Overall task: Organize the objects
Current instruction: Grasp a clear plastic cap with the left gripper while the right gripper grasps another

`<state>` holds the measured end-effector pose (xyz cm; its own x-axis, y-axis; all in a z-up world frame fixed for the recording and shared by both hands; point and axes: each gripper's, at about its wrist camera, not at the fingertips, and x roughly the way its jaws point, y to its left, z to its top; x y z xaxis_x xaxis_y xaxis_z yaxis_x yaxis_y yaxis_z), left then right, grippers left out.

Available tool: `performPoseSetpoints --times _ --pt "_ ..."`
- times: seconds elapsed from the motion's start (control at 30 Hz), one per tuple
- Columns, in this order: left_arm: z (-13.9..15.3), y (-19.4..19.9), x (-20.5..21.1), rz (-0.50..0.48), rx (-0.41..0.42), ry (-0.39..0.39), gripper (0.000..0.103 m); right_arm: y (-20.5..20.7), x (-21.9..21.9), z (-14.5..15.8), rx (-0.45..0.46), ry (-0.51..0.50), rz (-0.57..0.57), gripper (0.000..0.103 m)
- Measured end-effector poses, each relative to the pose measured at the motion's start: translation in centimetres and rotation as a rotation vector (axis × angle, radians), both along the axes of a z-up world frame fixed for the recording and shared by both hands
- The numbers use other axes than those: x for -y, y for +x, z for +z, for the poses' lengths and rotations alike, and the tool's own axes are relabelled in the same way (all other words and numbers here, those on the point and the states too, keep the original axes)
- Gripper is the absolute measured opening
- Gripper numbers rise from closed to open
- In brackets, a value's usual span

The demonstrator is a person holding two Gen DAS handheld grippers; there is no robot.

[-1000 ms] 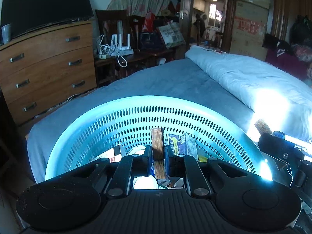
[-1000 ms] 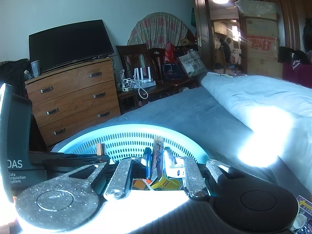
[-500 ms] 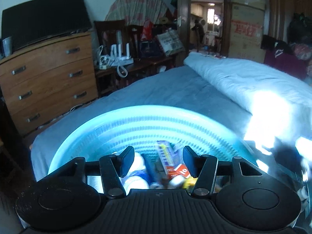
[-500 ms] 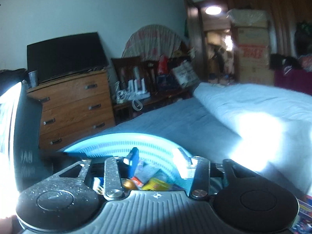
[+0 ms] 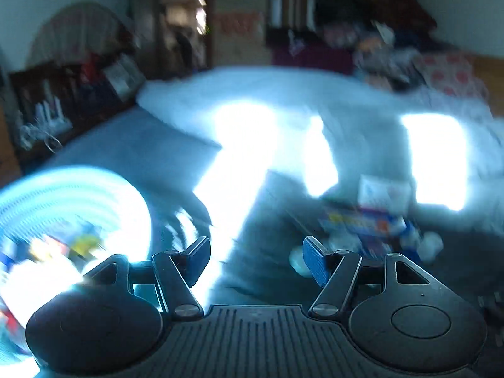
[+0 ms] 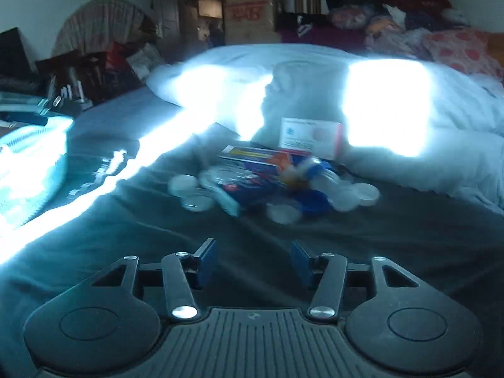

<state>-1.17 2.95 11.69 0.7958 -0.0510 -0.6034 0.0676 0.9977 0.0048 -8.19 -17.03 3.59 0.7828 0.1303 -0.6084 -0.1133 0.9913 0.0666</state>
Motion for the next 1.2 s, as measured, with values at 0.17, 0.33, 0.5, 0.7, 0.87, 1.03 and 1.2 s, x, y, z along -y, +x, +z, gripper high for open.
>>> performPoseSetpoints --times 0.17,0.33,0.5,0.7,0.87,1.03,1.2 --pt "-3.4 1.5 2.1 -0.054 -0.059 0.053 0.065 6.8 1.2 -2.6 -0.019 -0.036 0.011 0.054" --pt "-5.7 2.6 3.2 -0.09 -0.098 0.081 0.064 12.5 0.1 -5.3 -0.09 -0.029 -0.015 0.047" --pt "-8.3 4.4 4.3 -0.142 -0.113 0.073 0.064 12.8 0.0 -5.7 -0.072 -0.011 -0.004 0.045" --pt "-11.8 6.4 6.9 -0.243 -0.136 0.078 0.061 8.4 2.0 -5.0 -0.038 0.064 -0.026 0.042" --pt "-12.8 7.7 8.6 -0.266 -0.102 0.074 0.06 5.3 3.5 -5.5 -0.036 0.11 -0.054 0.043" --pt "-12.7 7.6 9.6 -0.289 -0.097 0.065 0.04 5.1 3.9 -5.5 -0.032 0.114 -0.057 0.042" --pt "-9.7 5.7 8.3 -0.243 -0.058 0.036 0.04 4.7 3.9 -4.2 -0.01 0.099 -0.065 0.042"
